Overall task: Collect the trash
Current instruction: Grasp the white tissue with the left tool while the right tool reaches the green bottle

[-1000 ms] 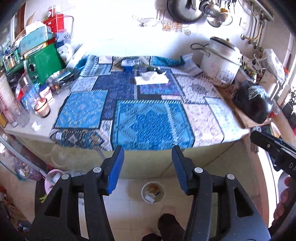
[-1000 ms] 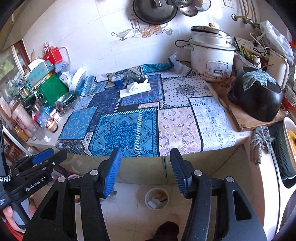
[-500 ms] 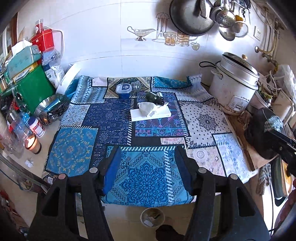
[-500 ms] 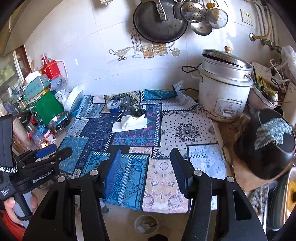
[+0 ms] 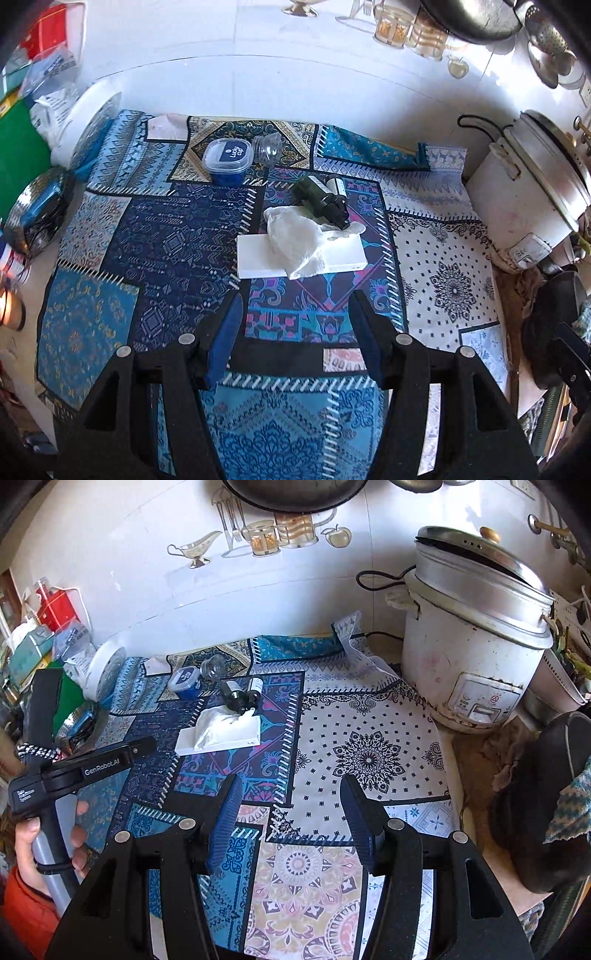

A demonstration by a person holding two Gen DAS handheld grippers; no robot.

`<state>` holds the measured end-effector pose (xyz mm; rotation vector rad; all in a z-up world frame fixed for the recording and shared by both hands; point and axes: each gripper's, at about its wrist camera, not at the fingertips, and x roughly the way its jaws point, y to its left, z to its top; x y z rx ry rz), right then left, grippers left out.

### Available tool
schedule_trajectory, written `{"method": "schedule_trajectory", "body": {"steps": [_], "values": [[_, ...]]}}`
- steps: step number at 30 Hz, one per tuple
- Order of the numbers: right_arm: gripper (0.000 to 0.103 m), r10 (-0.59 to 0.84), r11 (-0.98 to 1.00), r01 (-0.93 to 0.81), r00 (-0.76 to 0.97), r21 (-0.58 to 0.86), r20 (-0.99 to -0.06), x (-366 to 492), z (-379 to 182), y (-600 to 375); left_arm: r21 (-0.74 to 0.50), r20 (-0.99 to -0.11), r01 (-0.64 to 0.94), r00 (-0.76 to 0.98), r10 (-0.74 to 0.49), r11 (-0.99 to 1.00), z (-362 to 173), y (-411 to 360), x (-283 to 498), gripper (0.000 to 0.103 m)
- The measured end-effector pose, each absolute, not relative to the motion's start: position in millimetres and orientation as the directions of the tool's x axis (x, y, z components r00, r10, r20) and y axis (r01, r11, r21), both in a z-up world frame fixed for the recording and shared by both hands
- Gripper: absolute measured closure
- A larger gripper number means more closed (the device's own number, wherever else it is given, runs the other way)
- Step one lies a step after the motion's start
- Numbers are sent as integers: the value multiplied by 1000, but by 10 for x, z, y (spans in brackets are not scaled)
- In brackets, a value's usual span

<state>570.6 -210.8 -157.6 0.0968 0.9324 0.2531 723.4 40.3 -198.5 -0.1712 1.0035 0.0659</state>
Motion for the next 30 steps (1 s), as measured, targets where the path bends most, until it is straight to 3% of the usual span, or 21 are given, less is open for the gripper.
{"method": "schedule_trajectory", "body": {"steps": [9,16,17,20,21,30], "values": [[52,206,978,-75,510,196,-835,6345,-1814,-1753,-174,-912,-29,382,-150,984,-2720,585,8219,45],[52,207,978,-71,483,198,-851,6744,-1934,-1481,-223,-911,7,355,-211,975,-2988,692,8468,45],[51,212,977,-76,477,200,-853,6804,-1956,-1441,-210,-906,15,374,-201,977,-2976,702,8474,49],[51,226,974,-99,466,204,-856,6997,-2017,-1292,-211,-905,37,370,-210,977,-2999,767,8531,85],[51,232,973,-108,462,206,-856,7057,-2033,-1242,-220,-904,36,368,-217,975,-3003,812,8553,91],[51,307,950,-181,396,254,-866,7557,-2317,-763,-191,-851,58,488,-195,980,-2601,1222,8439,94]]}}
